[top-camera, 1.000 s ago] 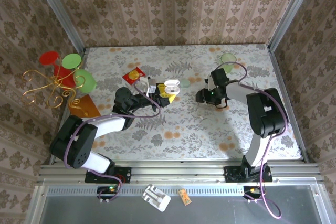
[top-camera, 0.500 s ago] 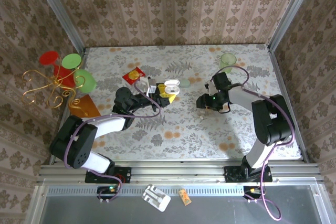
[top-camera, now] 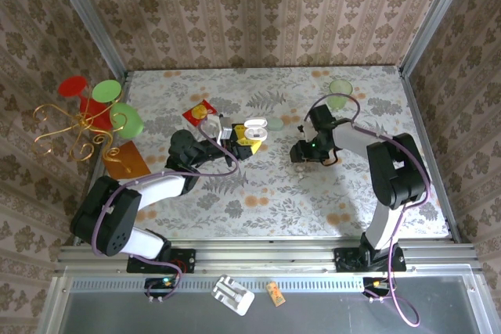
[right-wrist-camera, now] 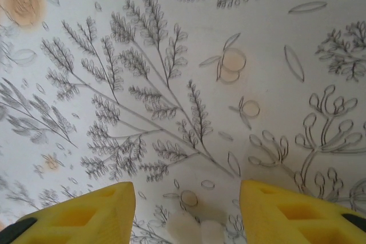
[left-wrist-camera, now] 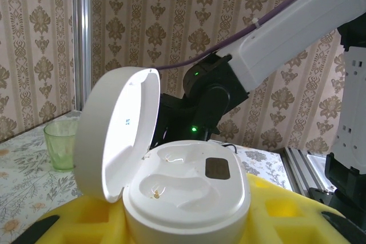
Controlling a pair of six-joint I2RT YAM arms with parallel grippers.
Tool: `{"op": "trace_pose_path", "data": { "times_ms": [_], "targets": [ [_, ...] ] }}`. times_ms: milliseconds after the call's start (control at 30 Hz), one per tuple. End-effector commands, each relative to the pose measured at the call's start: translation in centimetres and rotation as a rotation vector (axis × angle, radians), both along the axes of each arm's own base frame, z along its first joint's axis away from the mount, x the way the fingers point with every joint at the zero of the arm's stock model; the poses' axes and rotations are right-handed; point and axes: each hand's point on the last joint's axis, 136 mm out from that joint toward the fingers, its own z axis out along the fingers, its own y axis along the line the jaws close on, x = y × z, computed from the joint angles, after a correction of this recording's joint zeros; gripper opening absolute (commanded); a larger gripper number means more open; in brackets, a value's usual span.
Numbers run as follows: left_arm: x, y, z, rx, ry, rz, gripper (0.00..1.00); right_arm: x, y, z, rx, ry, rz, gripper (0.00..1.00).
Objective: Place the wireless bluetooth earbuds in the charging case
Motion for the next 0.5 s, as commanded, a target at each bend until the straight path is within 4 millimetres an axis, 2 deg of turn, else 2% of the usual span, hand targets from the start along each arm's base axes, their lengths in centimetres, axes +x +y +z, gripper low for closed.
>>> {"op": "trace_pose_path", "data": {
  "times_ms": [0,233,467],
  "targets": [
    [-0.4,0.3,1.0,-0.011,-0.052,-0.008,0.22,-1.1,-1.4,1.2,-0.189,-0.038,0.022,0.50],
    [-0.2,1.0,1.3,-0.014,-0.059,0.027,0.22,-1.8,-2.6,1.3,-0.447,-0.059,0.042,0.47],
    [0.2,1.7,1.3,0.012,-0.063,0.065,0.22,-2.0,-1.6,1.0,-0.604,-0.069,0.120,0.39]
  ]
}}
